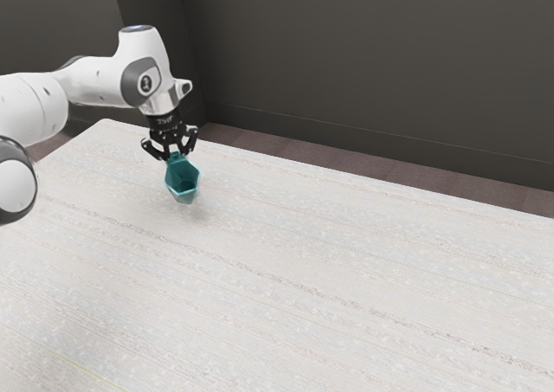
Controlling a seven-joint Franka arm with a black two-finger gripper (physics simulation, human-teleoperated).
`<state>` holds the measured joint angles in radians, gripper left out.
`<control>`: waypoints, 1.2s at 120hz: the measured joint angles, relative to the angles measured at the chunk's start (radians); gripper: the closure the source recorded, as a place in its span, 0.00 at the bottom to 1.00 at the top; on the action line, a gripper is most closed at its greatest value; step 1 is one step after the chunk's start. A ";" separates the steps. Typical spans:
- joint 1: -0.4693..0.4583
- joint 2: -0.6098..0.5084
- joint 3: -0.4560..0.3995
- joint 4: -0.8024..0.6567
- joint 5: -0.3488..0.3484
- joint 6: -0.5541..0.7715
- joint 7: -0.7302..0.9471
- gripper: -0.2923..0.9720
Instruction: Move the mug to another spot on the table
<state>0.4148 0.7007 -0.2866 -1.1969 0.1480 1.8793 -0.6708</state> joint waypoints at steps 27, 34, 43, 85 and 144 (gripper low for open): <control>0.004 -0.163 0.004 -0.275 -0.152 0.073 -0.021 0.73; 0.004 -0.173 0.009 -0.312 -0.195 0.083 -0.027 0.73; 0.002 -0.180 0.011 -0.342 -0.234 0.094 -0.035 0.73; -0.001 -0.197 0.012 -0.445 -0.422 0.114 -0.080 0.73; -0.018 -0.191 0.012 -0.517 -0.526 0.133 -0.132 0.75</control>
<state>0.3964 0.5094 -0.2744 -1.7137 -0.3778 2.0122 -0.8032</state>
